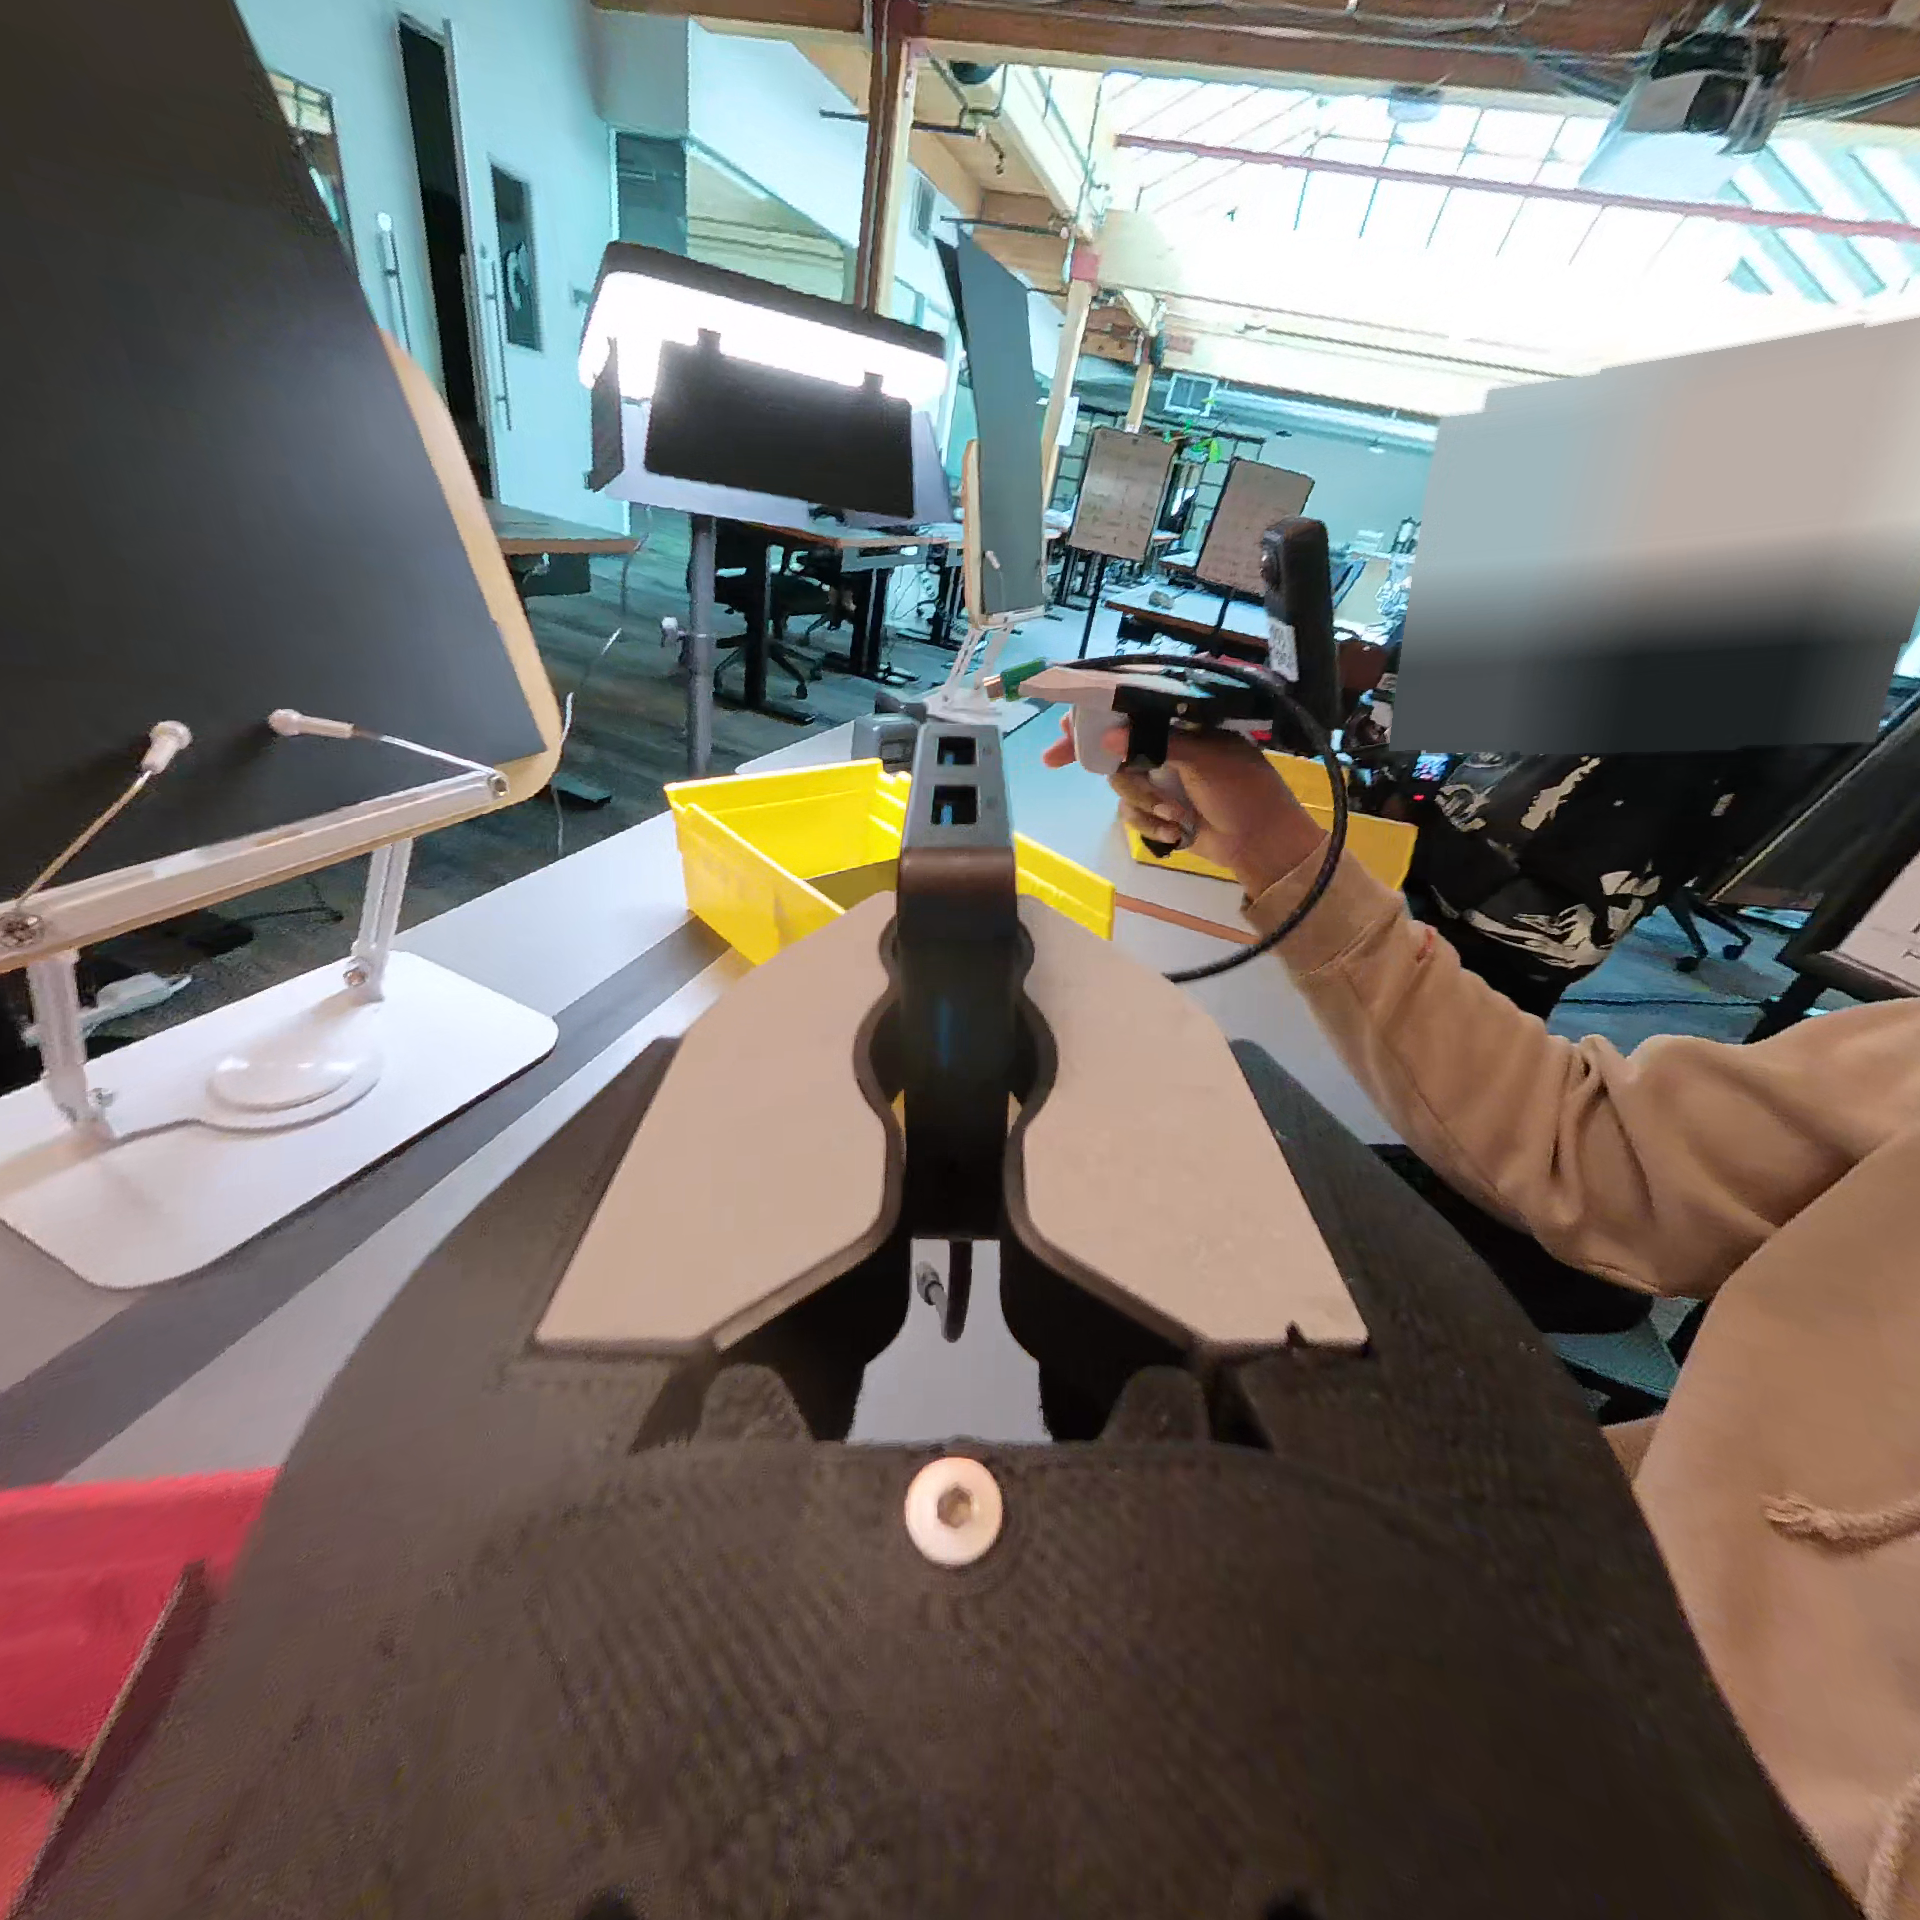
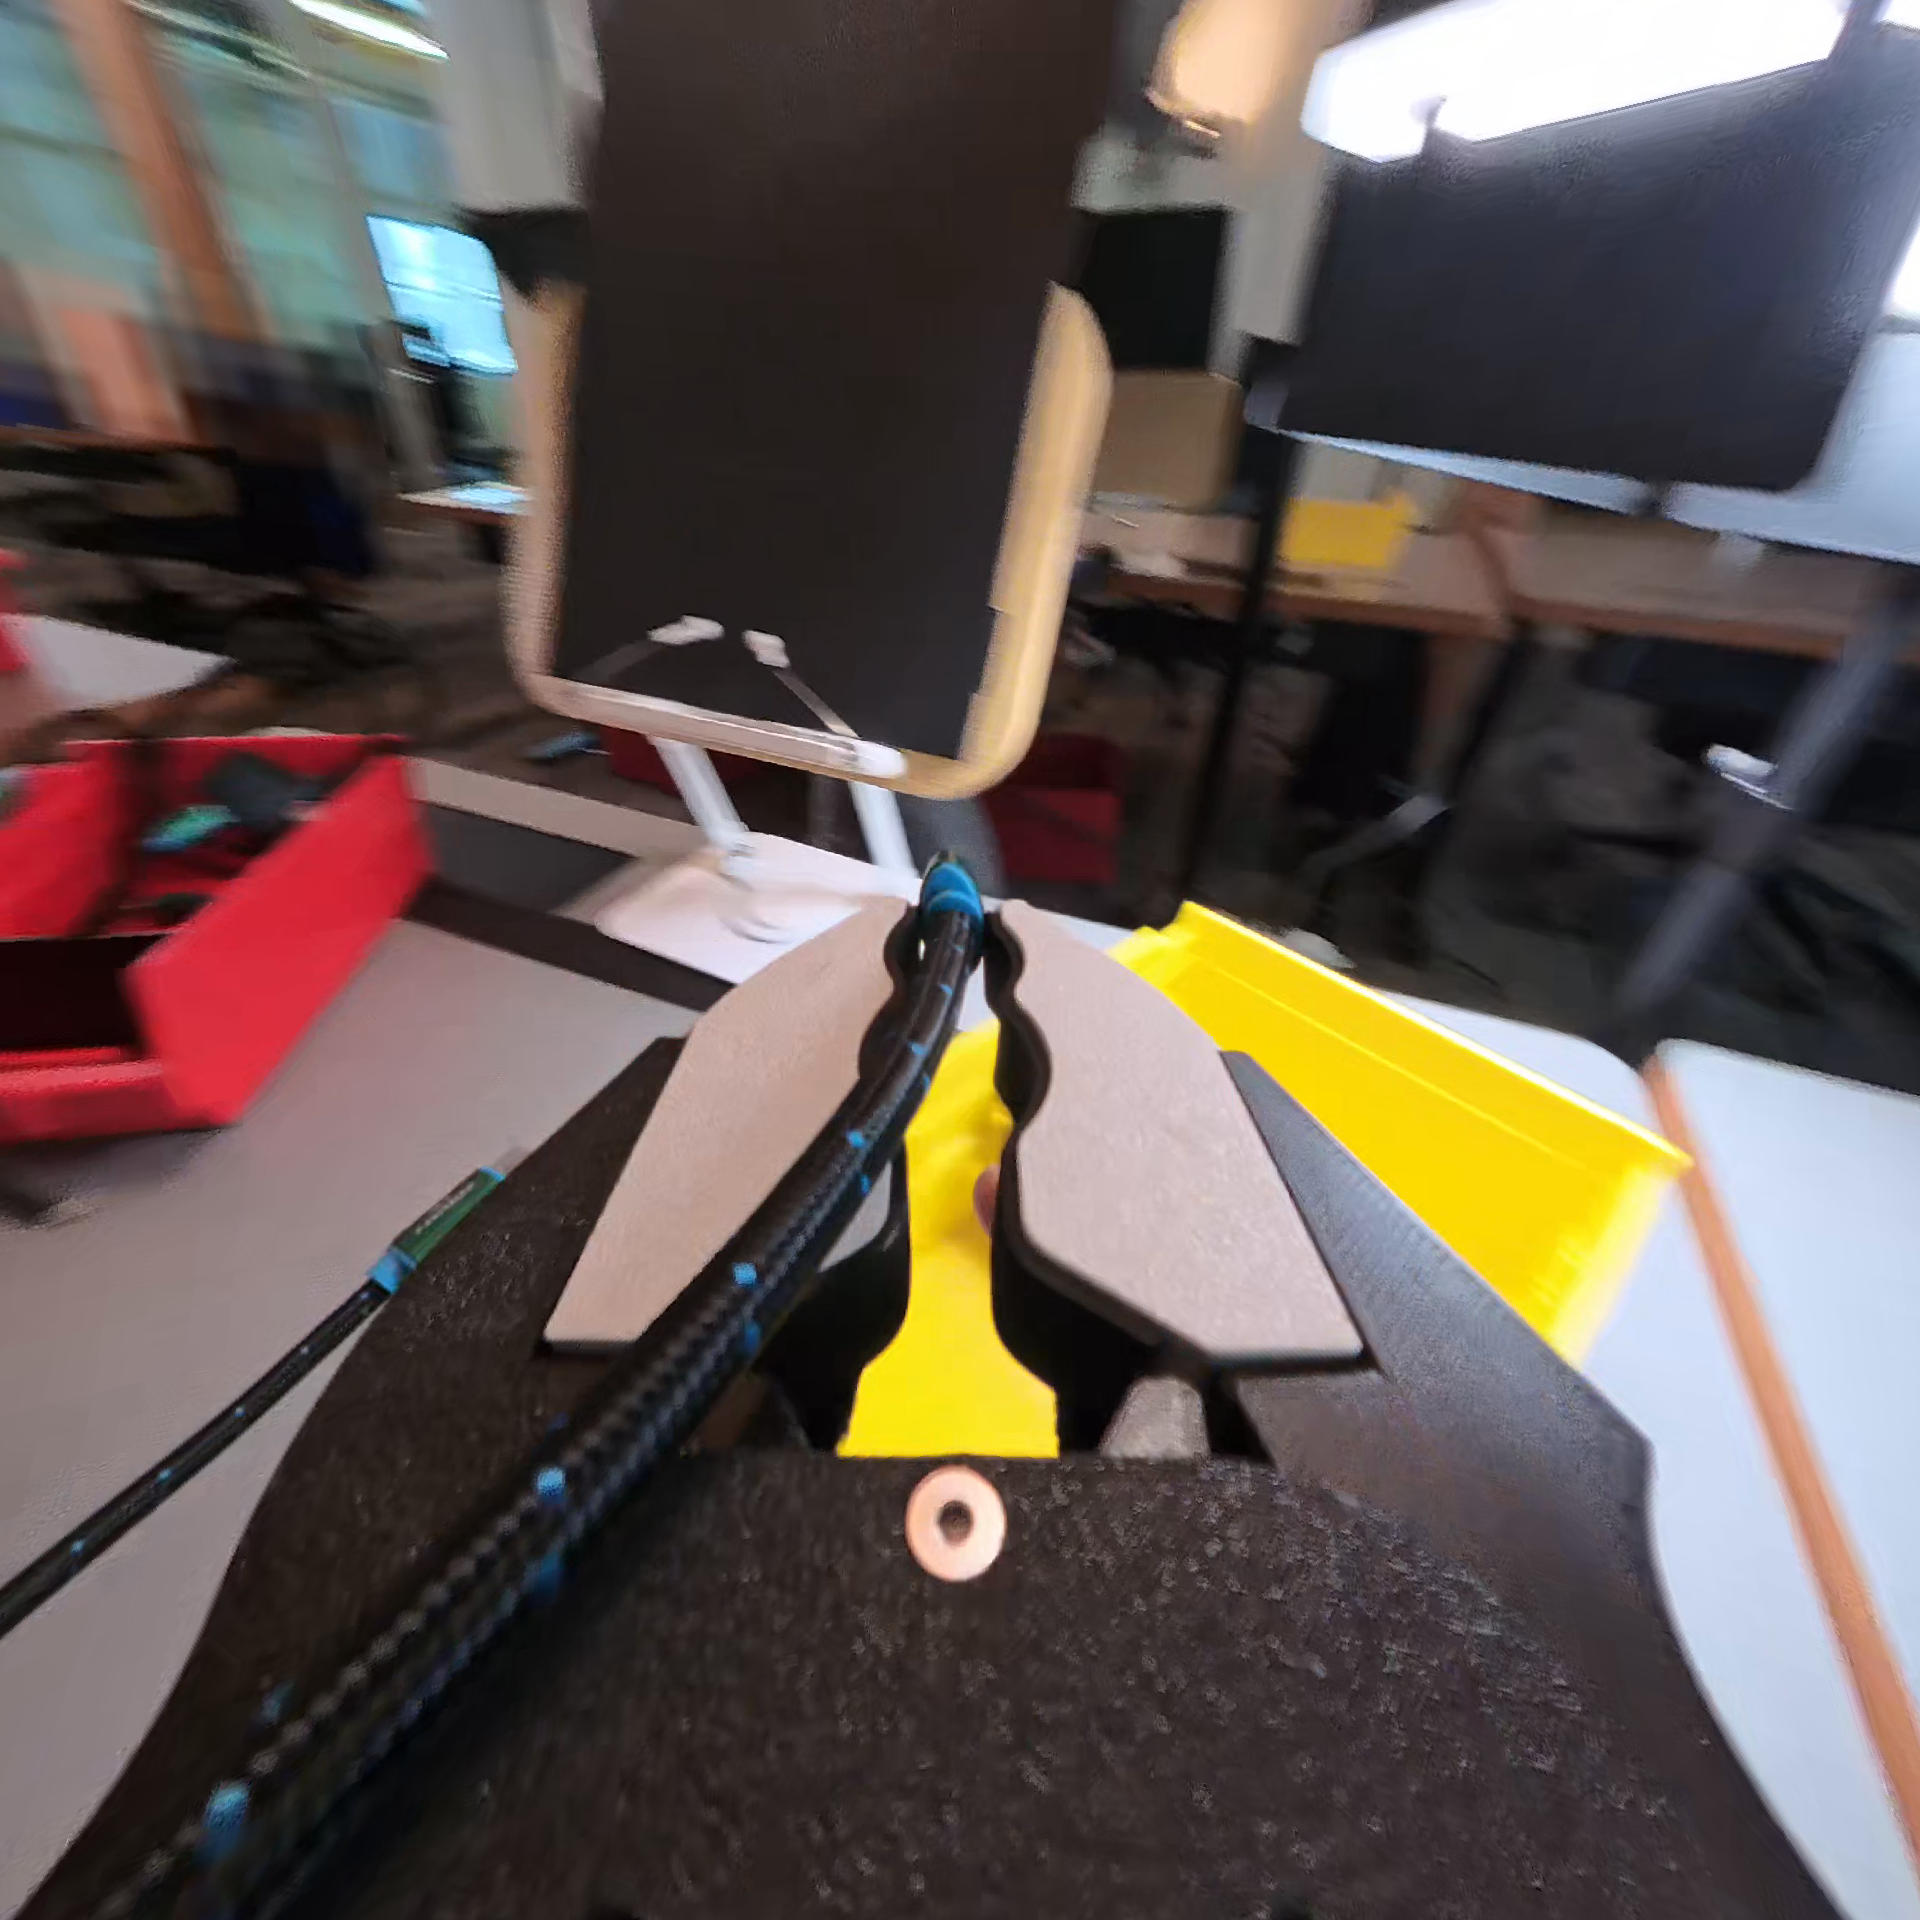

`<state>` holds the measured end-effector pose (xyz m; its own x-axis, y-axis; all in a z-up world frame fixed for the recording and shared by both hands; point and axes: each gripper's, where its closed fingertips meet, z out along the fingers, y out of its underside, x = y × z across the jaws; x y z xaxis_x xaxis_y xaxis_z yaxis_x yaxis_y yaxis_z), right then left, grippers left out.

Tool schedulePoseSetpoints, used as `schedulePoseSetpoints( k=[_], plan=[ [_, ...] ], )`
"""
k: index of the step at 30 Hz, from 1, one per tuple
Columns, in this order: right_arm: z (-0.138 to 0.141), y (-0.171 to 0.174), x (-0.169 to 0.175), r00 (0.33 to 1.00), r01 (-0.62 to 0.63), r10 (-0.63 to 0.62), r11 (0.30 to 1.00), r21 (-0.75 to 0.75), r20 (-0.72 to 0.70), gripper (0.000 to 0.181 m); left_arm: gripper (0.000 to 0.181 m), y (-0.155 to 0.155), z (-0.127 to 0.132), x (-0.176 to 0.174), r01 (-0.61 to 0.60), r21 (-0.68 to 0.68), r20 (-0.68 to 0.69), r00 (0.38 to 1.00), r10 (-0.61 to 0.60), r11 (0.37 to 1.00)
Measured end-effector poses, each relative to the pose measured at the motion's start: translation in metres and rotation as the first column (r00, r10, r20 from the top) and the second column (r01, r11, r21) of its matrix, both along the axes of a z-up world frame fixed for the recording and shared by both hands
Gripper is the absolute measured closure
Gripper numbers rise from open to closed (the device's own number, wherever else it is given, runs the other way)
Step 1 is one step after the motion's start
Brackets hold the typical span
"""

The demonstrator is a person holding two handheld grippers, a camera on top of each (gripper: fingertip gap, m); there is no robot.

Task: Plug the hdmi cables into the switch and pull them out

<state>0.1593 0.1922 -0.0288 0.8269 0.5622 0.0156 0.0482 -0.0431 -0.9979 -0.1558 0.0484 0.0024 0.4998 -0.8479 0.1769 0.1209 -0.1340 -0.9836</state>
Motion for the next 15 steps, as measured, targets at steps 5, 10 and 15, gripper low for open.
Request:
schedulePoseSetpoints(
  k=[5,10,15],
  plan=[
    [-0.027,0.026,0.074,0.891,0.424,-0.411,0.905,-0.032,0.192,0.170,0.167,0.002,-0.008,0.005,-0.015,-0.002,-0.054,0.998,0.015,1.000],
    [-0.075,0.034,0.098,0.684,0.571,-0.448,0.820,-0.040,0.575,0.169,0.167,0.005,-0.014,0.012,-0.012,-0.014,-0.081,0.997,0.011,1.000],
    [-0.131,0.023,0.064,0.689,0.438,-0.114,0.853,-0.285,0.716,0.169,0.167,0.006,-0.021,0.017,-0.003,-0.030,-0.106,0.994,0.000,1.000]
  ],
)
